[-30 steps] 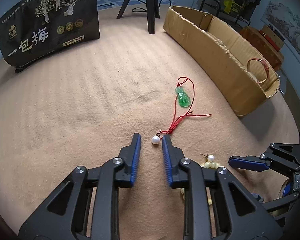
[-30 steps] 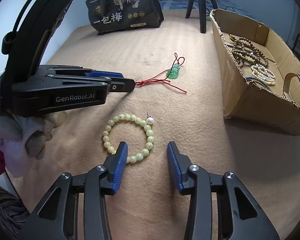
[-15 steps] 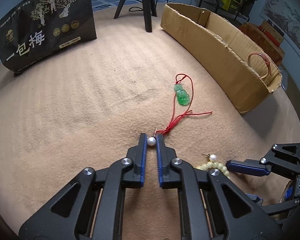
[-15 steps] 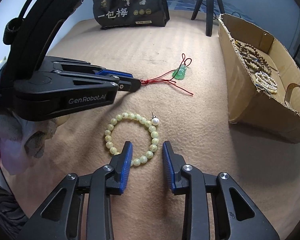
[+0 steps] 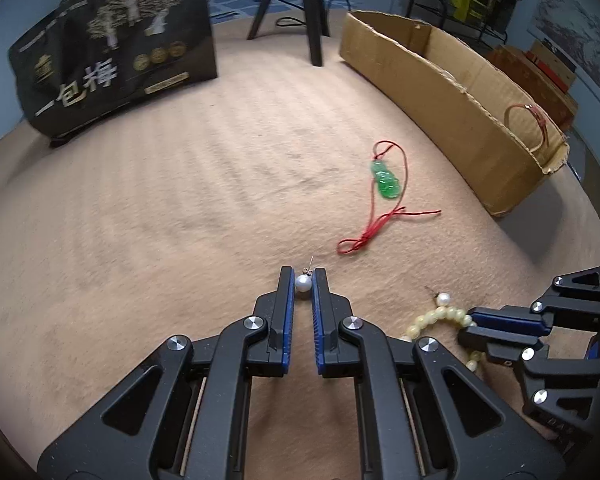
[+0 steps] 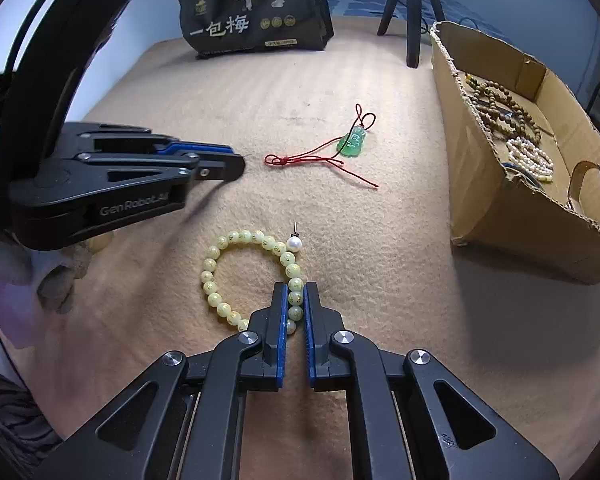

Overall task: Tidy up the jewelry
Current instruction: 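Close the left tool on the pendant's pearl bead while the right tool grips the cream bracelet, then lift and carry the pendant in the left tool and bracelet in the right tool over the box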

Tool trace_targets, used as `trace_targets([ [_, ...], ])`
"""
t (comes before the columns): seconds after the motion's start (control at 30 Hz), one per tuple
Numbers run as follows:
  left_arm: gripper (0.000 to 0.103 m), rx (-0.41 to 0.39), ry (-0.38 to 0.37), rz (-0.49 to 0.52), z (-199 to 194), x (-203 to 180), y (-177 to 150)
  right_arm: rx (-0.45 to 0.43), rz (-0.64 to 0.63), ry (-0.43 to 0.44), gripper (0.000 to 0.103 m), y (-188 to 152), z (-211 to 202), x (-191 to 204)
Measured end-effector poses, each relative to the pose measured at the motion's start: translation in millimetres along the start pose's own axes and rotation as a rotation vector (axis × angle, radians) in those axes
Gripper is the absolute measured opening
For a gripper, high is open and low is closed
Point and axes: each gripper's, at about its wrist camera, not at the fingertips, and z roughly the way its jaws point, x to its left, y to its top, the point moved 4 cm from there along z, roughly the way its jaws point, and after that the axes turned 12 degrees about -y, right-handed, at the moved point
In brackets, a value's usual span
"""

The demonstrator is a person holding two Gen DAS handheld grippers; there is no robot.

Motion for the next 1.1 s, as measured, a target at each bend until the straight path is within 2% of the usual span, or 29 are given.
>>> trace_targets([
  [0.3,0.006,-0.047,0.015,-0.027,-22.5,5.2,2.2,-0.047,0.022,0.053,0.006,7.3,-15.5,1.9],
  [0.6,0.006,-0.135,-0.012,-0.054,-54.0,-4.3,15.7,-0.143,0.010,0.048,0.006,22.6,-52.0,-1.9],
  [1.1,0.006,-0.256,-0.072,-0.073,-88.4,-37.8,46.6,-0.274,0.122,0.027,0.006,56.9,-108.4,-58.9],
])
